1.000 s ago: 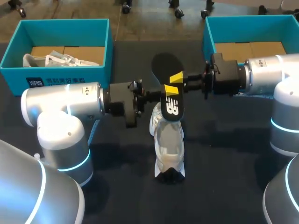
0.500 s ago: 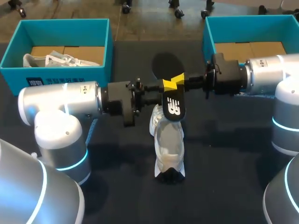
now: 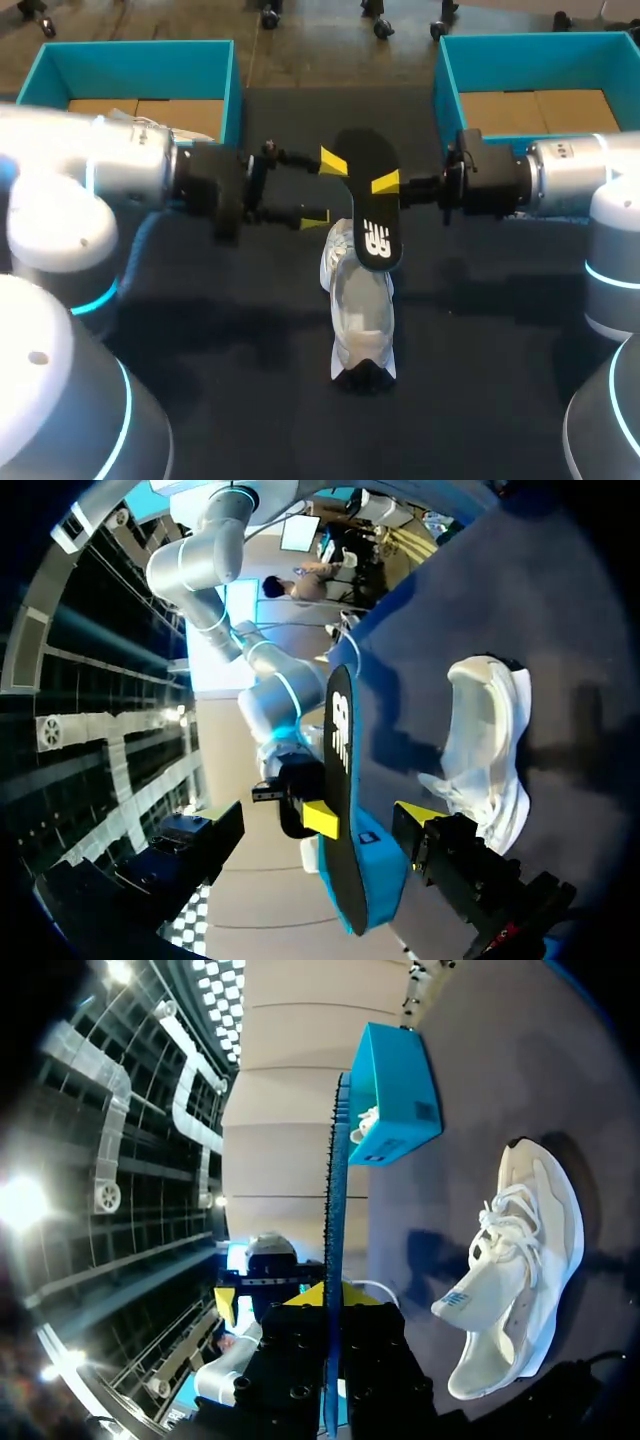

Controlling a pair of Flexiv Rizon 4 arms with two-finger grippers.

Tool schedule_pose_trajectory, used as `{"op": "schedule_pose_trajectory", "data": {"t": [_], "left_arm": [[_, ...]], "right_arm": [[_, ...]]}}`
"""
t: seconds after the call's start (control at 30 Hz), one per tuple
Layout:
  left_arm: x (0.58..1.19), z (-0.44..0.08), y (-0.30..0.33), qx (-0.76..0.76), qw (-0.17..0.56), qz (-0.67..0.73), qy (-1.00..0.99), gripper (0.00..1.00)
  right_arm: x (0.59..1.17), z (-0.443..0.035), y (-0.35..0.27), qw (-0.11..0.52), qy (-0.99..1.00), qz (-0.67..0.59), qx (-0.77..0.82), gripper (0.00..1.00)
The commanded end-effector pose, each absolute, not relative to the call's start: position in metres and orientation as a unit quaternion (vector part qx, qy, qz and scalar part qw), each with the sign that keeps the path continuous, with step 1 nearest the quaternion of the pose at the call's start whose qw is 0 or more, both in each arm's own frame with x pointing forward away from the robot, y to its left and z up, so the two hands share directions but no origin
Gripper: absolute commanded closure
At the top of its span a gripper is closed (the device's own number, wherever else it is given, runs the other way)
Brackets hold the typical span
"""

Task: Take the shoe out of the shoebox, open the shoe tongue, remove and reinsert the insole, then place the shoe into the shoebox

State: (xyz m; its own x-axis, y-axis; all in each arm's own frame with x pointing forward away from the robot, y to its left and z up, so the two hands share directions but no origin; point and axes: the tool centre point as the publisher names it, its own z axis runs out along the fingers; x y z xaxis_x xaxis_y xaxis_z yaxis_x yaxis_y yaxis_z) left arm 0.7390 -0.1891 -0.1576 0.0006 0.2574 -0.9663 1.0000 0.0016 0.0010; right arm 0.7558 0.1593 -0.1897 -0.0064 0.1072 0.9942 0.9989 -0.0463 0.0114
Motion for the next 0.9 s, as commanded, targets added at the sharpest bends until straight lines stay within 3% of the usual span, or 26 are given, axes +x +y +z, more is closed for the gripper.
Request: {"op": "schedule_pose_trajectory", "data": {"t": [0.03, 0.2, 0.37, 0.47, 0.5, 0.53, 0.9], "left_arm": [[0.742, -0.152, -0.183, 0.584, 0.399, -0.421, 0.568, 0.00], [0.742, -0.152, -0.183, 0.584, 0.399, -0.421, 0.568, 0.00], [0.766, -0.095, -0.179, 0.616, 0.338, -0.350, 0.620, 0.00], [0.769, -0.090, -0.180, 0.623, 0.325, -0.333, 0.629, 0.00], [0.785, -0.066, -0.191, 0.635, 0.244, -0.306, 0.666, 0.00], [0.787, -0.062, -0.195, 0.638, 0.223, -0.285, 0.680, 0.00], [0.787, -0.062, -0.195, 0.638, 0.223, -0.285, 0.680, 0.00]], "right_arm": [[0.758, -0.190, 0.162, 0.459, -0.518, -0.484, -0.535, 1.00], [0.758, -0.190, 0.162, 0.459, -0.518, -0.484, -0.535, 1.00], [0.758, -0.190, 0.162, 0.459, -0.518, -0.484, -0.535, 1.00], [0.758, -0.190, 0.162, 0.459, -0.518, -0.484, -0.535, 1.00], [0.758, -0.190, 0.162, 0.459, -0.518, -0.484, -0.535, 1.00], [0.758, -0.190, 0.162, 0.459, -0.518, -0.484, -0.535, 1.00], [0.758, -0.190, 0.162, 0.459, -0.518, -0.484, -0.535, 1.00]]}}
